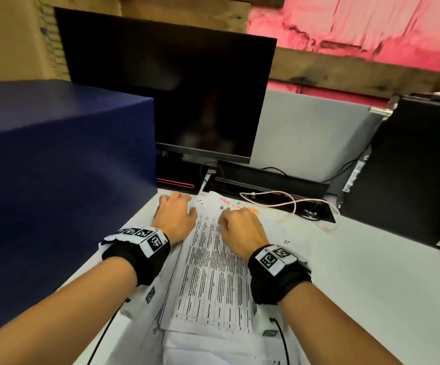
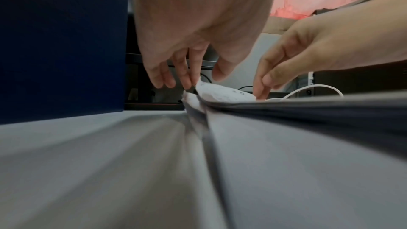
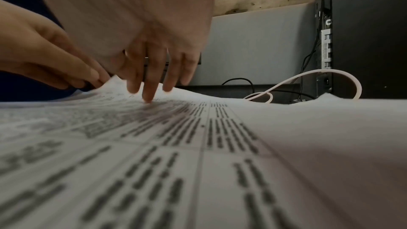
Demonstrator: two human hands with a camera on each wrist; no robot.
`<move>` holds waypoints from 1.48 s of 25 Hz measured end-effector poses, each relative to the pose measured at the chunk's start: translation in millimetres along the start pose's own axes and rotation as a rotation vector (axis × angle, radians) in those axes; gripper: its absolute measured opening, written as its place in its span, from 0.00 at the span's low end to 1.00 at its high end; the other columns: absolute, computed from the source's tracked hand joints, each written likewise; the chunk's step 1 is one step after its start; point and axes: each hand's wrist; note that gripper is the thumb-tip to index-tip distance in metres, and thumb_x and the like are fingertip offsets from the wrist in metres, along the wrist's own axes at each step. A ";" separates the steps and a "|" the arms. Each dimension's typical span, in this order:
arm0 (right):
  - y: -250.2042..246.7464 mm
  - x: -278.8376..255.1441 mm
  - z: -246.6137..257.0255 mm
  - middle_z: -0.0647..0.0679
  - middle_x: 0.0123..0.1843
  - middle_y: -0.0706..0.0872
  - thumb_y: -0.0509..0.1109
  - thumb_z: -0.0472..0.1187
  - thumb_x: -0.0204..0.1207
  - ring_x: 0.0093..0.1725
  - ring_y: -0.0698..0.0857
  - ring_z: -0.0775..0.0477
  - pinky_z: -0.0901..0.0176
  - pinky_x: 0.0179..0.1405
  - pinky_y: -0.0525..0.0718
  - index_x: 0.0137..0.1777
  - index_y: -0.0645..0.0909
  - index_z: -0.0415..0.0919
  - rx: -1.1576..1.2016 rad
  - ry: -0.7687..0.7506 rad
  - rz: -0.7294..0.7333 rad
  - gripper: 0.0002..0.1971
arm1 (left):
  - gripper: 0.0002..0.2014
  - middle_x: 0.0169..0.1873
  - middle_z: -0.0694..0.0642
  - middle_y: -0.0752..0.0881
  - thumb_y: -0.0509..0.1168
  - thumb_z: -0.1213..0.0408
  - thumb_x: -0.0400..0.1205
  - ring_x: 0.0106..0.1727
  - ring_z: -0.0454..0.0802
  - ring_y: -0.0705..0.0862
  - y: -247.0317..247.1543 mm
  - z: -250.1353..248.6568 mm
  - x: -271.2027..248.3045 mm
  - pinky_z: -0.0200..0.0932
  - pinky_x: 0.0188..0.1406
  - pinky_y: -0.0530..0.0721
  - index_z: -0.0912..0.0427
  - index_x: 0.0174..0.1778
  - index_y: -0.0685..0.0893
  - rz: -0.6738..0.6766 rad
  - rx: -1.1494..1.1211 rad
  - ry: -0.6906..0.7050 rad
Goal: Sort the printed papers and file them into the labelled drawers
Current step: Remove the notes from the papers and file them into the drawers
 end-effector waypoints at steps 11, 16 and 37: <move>0.4 -2.1 1.1 0.44 0.55 0.86 0.62 0.37 0.80 0.55 0.84 0.41 0.50 0.52 0.84 0.53 0.85 0.42 0.145 0.094 0.166 0.10 | 0.07 0.41 0.53 0.85 0.67 0.65 0.79 0.50 0.55 0.83 2.8 1.3 0.5 0.44 0.47 0.81 0.57 0.52 0.84 0.079 -0.119 0.050; -5.1 -1.6 -0.3 0.41 0.67 0.77 0.68 0.35 0.77 0.66 0.76 0.39 0.48 0.60 0.80 0.70 0.68 0.42 0.164 0.245 -0.020 0.22 | 0.03 0.54 0.47 0.72 0.70 0.62 0.78 0.59 0.43 0.64 1.3 2.5 -2.1 0.37 0.62 0.66 0.52 0.47 0.86 0.048 -0.143 0.160; -16.5 -6.6 4.1 0.43 0.54 0.82 0.64 0.27 0.74 0.55 0.83 0.38 0.50 0.54 0.83 0.52 0.82 0.43 0.156 0.250 0.174 0.13 | 0.21 0.53 0.54 0.85 0.65 0.63 0.82 0.61 0.51 0.80 4.9 6.8 4.2 0.45 0.62 0.79 0.58 0.72 0.75 0.006 -0.207 0.047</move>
Point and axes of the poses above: each hand's wrist, its own x-axis towards the middle knuckle, its own y-axis out of the palm, z = x × y
